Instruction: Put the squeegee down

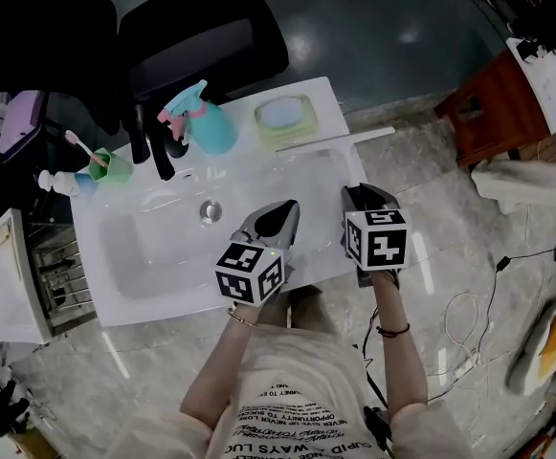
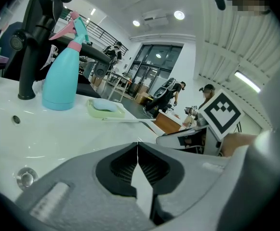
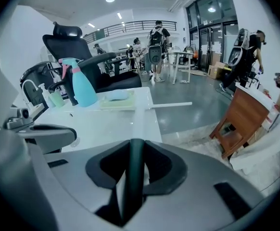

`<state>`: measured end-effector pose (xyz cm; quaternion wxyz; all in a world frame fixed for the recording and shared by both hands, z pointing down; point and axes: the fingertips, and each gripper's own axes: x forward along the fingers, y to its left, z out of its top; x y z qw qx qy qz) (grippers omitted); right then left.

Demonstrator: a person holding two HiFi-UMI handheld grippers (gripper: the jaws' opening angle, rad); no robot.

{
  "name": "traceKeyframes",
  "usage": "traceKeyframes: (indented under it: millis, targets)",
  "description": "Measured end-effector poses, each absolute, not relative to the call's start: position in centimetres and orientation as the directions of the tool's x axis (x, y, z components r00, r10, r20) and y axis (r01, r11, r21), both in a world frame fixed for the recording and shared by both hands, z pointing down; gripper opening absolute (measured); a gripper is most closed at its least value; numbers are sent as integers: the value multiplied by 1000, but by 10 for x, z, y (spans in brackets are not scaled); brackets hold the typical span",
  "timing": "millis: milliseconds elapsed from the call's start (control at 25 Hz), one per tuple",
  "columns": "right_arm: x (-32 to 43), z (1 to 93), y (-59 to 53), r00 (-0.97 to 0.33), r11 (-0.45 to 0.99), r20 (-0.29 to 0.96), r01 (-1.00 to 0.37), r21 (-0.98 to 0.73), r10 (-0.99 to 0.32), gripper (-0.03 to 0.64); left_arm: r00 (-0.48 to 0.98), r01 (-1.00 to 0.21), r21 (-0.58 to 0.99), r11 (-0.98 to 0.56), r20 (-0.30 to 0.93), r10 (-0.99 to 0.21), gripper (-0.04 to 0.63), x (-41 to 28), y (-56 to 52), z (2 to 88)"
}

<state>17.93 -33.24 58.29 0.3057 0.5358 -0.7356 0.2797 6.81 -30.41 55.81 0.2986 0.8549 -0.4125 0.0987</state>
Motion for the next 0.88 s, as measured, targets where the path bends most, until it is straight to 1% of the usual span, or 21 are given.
traceKeyframes:
  millis: [560, 680, 880]
  targets:
    - [178, 583, -335, -222, 284, 740, -958, -43, -635, 98, 639, -765, 429, -480, 416, -647, 23, 69, -305, 560]
    - [177, 579, -336, -241, 281, 723, -957, -67, -647, 135, 641, -764, 420, -489, 415, -646, 23, 68, -304, 558]
    - [174, 558, -337, -275, 303, 666, -950, -77, -693, 135, 659, -752, 381, -538, 395, -641, 23, 69, -303, 546]
